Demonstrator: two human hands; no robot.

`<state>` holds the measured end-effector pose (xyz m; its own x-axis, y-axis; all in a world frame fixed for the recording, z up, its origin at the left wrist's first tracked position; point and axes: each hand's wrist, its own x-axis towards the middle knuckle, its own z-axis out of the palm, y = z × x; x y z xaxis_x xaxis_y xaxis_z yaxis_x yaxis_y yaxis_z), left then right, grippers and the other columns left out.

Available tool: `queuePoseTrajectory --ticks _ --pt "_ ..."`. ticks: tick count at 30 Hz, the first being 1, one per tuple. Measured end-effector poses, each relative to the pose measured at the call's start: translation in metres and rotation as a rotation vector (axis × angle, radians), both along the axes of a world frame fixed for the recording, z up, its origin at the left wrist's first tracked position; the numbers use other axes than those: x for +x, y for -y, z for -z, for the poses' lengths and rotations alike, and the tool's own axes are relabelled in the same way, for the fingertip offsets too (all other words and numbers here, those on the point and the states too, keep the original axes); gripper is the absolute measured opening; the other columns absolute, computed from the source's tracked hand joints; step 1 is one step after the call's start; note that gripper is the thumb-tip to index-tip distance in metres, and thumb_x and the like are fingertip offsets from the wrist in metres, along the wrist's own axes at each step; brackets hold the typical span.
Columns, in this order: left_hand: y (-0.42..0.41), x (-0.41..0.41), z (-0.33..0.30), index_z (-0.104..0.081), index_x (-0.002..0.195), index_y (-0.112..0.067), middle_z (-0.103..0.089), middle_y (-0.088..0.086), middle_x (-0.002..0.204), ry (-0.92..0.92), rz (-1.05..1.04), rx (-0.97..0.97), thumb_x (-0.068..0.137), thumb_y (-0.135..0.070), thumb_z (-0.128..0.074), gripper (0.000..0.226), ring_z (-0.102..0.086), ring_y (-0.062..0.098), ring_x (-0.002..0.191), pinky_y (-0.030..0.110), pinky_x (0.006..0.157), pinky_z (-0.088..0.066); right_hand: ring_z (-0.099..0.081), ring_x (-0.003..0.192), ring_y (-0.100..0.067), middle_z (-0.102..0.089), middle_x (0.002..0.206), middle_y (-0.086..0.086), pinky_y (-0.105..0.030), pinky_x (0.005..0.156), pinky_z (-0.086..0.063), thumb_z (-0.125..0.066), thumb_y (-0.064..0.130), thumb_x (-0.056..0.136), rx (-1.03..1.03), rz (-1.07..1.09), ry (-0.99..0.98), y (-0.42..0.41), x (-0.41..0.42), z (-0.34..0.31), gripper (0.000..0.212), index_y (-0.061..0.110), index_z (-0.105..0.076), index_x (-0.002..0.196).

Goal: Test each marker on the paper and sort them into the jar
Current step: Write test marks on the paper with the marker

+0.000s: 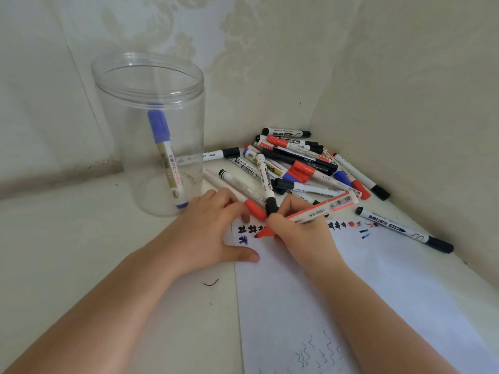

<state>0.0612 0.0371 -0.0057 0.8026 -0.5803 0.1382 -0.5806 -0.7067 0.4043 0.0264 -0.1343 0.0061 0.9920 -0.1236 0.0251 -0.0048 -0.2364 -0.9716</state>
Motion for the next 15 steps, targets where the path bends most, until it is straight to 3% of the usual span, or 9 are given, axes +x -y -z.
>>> queuePoseTrajectory --ticks 4,7,9,13,15 --pt "0.0034 0.0005 0.0013 -0.047 0.105 -0.036 -0.038 -0.013 0.105 -0.003 -0.012 0.052 0.058 -0.072 -0.058 0.06 -0.025 0.006 0.089 0.027 0.076 -0.023 -0.048 0.038 0.002 -0.049 0.039 0.013 -0.007 0.042 -0.032 -0.066 0.006 0.076 -0.007 0.008 0.103 -0.0068 0.0009 0.0061 0.03 0.002 -0.044 0.057" --pt "0.0043 -0.0003 -0.0005 -0.037 0.097 -0.043 -0.036 -0.015 0.102 -0.028 -0.001 0.031 0.058 -0.069 -0.062 0.052 -0.025 0.005 0.089 0.028 0.072 -0.02 -0.048 0.043 0.002 -0.051 0.045 0.01 -0.01 0.044 -0.033 -0.062 0.001 0.076 -0.058 0.018 0.11 -0.0073 0.0017 0.0088 0.025 -0.003 -0.044 0.059" --pt "0.0046 -0.001 -0.0012 -0.033 0.093 -0.045 -0.035 -0.015 0.101 -0.044 0.006 0.022 0.059 -0.067 -0.062 0.05 -0.025 0.006 0.089 0.028 0.071 -0.02 -0.045 0.044 -0.001 -0.051 0.048 0.003 -0.013 0.044 -0.033 -0.062 0.001 0.074 -0.084 0.024 0.103 -0.0083 0.001 0.0097 0.023 -0.003 -0.045 0.06" --pt "0.0051 0.0 -0.0001 -0.045 0.096 -0.037 -0.035 -0.012 0.102 -0.048 -0.012 0.049 0.058 -0.069 -0.06 0.051 -0.025 0.008 0.089 0.029 0.073 -0.021 -0.043 0.05 -0.021 -0.041 0.056 -0.018 -0.024 0.049 -0.033 -0.06 -0.001 0.073 -0.123 0.058 0.118 -0.0081 0.0013 0.0099 0.027 0.0 -0.036 0.06" --pt "0.0053 0.0003 0.0002 -0.045 0.096 -0.038 -0.035 -0.013 0.103 -0.057 -0.016 0.044 0.058 -0.069 -0.061 0.052 -0.025 0.007 0.09 0.028 0.073 -0.021 -0.044 0.045 -0.008 -0.041 0.051 -0.009 -0.017 0.046 -0.033 -0.059 -0.003 0.073 -0.103 0.064 0.107 -0.0063 0.0026 0.0096 0.025 -0.002 -0.038 0.06"
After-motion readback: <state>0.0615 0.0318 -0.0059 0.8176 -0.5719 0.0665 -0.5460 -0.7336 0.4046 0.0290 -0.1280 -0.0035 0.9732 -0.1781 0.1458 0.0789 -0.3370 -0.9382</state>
